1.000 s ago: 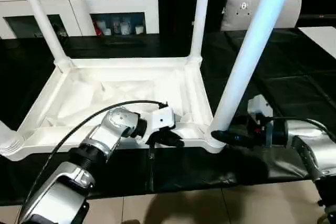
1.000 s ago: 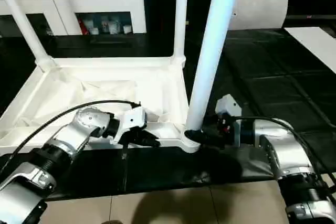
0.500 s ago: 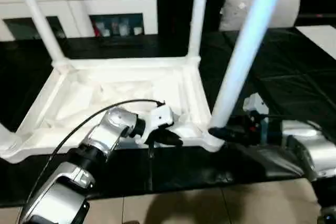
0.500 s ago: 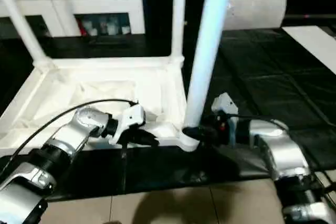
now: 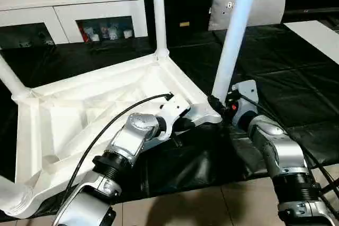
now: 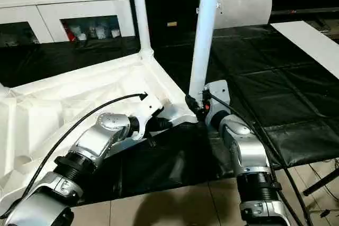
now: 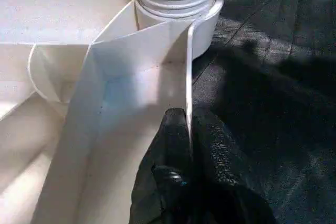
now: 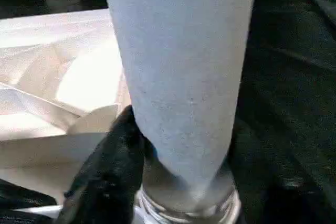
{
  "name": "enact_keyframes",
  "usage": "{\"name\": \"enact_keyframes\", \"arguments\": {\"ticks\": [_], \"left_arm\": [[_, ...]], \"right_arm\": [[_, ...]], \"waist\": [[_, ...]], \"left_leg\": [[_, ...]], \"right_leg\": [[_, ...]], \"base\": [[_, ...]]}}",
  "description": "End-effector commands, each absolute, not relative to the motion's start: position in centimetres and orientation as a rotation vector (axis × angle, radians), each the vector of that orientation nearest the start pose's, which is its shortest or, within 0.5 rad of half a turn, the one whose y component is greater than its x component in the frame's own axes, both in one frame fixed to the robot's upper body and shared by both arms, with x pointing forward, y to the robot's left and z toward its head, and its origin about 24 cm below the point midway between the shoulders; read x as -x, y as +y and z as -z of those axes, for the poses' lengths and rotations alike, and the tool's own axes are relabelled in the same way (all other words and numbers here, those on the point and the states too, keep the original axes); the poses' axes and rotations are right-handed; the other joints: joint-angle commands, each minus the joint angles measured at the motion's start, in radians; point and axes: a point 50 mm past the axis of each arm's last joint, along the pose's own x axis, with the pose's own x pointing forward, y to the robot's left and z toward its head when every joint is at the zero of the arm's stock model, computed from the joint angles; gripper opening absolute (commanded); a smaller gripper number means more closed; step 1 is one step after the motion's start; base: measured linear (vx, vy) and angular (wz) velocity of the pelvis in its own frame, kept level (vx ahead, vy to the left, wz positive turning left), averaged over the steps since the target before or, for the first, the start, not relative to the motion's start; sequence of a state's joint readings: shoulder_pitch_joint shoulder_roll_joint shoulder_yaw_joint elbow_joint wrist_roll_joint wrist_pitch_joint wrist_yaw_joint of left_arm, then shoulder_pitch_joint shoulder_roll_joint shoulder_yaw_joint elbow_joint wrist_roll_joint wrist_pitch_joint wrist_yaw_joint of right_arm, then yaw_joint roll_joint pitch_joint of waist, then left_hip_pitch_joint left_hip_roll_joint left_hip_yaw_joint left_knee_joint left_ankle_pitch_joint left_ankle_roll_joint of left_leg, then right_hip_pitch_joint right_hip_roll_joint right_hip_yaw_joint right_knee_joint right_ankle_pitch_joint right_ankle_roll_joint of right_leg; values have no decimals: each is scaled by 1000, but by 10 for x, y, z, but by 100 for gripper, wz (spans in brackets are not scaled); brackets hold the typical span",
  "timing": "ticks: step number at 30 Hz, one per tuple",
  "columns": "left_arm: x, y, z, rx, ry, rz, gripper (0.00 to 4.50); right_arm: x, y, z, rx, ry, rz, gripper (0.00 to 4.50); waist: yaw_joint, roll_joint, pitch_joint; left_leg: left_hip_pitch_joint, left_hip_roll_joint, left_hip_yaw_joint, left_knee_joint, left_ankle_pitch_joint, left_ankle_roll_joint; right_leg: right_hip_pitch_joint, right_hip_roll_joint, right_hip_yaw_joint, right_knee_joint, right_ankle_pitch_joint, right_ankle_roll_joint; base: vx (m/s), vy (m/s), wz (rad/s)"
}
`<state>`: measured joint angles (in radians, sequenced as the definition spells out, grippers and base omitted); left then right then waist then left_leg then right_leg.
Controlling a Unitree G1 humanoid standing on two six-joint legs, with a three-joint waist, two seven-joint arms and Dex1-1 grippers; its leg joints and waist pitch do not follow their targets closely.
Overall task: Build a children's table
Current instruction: Rotate leg to tighten
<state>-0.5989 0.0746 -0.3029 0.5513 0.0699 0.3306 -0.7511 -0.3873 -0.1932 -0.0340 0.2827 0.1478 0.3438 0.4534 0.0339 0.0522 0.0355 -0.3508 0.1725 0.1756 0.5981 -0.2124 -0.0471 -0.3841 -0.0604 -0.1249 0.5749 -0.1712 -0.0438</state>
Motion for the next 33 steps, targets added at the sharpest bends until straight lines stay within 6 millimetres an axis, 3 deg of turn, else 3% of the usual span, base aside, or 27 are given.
{"name": "enact_keyframes", "arguments": {"ticks": [1, 8, 11, 12, 14, 17, 19, 23, 26, 33], "left_arm": [[-314, 27, -57, -268, 302, 1139, 0], [-321, 65, -54, -348, 303, 1159, 0], [-322, 76, -52, -380, 312, 1201, 0], [-321, 79, -52, -394, 305, 1232, 0], [-320, 82, -53, -406, 299, 1263, 0], [-315, 90, -54, -450, 300, 1397, 0], [-313, 92, -53, -468, 307, 1438, 0], [-303, 97, -50, -539, 330, 1581, 0], [-300, 98, -50, -572, 336, 1644, 0], [-300, 94, -55, -573, 307, 1706, 0]], "right_arm": [[-315, -133, -53, -8, 253, -578, 271], [-307, -176, -62, 2, 205, -643, 345], [-303, -189, -69, 61, 186, -714, 361], [-302, -195, -71, 96, 182, -737, 374], [-301, -200, -72, 123, 180, -759, 395], [-295, -207, -76, 115, 226, -921, 422], [-293, -207, -79, 119, 226, -970, 433], [-284, -204, -83, 128, 256, -1165, 433], [-278, -200, -84, 113, 282, -1293, 401], [-274, -192, -80, 120, 344, -1439, 338]], "waist": [[5, -17, -52], [11, -13, -54], [17, -6, -59], [17, -8, -60], [25, -7, -66], [36, -8, -63], [44, -4, -65], [65, -4, -66], [80, -5, -65], [89, -14, -64]], "left_leg": [[-4, 47, -25, -60, -131, 101], [-7, 46, -24, -59, -125, 123], [-16, 48, -25, -55, -75, 136], [-17, 50, -25, -53, -68, 145], [-19, 51, -26, -49, -38, 158], [-20, 52, -22, -47, -38, 177], [-17, 61, -23, -46, -30, 185], [-11, 69, -22, -46, -36, 186], [-9, 73, -22, -48, -50, 171], [-12, 67, -21, -49, -60, 145]], "right_leg": [[46, -95, 52, -105, -447, -38], [52, -96, 57, -100, -417, -40], [53, -95, 57, -87, -341, -60], [54, -95, 57, -86, -319, -66], [53, -95, 58, -76, -269, -77], [51, -94, 56, -75, -257, -90], [47, -93, 57, -69, -234, -101], [43, -97, 60, -62, -217, -119], [43, -101, 61, -62, -235, -124], [46, -103, 61, -65, -281, -106]], "base": [[0, 0, 0], [0, 0, 0], [0, 0, 0], [0, 0, 0], [0, 0, 0], [0, 0, 0], [0, 0, 0], [0, 0, 0], [0, 0, 0], [0, 0, 0]]}}
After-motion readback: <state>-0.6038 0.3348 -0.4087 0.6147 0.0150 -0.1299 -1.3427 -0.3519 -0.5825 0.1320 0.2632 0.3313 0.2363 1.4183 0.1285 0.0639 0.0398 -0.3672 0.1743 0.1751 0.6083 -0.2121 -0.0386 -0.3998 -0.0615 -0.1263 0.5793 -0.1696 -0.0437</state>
